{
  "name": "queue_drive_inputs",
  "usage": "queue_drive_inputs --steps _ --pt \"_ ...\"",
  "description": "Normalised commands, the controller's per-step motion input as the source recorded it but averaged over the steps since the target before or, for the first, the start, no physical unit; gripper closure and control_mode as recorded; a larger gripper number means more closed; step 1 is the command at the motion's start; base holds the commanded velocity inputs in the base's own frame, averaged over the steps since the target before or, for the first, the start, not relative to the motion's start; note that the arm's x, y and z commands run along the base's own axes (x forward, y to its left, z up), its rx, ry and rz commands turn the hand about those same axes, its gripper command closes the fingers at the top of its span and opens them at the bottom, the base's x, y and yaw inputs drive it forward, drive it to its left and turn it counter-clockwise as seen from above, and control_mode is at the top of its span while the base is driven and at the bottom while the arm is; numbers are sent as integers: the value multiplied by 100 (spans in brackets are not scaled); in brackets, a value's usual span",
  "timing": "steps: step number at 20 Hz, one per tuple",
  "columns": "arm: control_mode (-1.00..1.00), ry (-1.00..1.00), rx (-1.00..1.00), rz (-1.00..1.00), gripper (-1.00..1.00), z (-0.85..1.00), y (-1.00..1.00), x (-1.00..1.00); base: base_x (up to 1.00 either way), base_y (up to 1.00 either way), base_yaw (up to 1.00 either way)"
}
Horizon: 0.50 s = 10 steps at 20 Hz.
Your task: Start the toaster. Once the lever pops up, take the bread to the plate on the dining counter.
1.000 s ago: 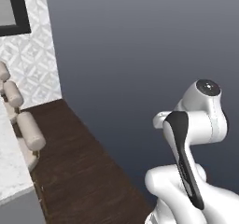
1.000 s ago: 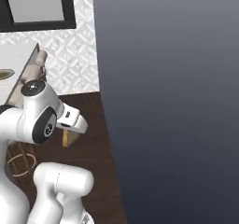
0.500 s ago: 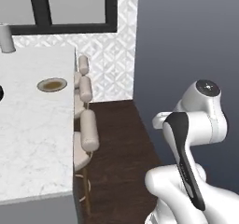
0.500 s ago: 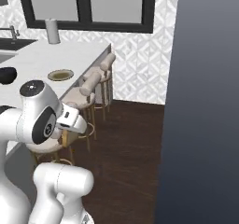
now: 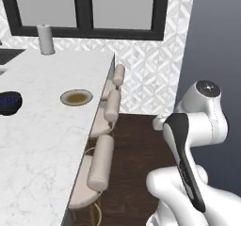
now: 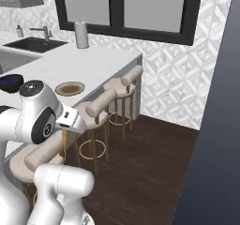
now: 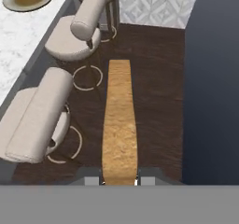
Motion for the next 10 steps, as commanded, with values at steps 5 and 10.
queue_drive_inputs --steps 5,10 --pt "100 0 0 0 100 0 0 0 92 -52 60" --pt "100 0 0 0 100 0 0 0 69 -89 63"
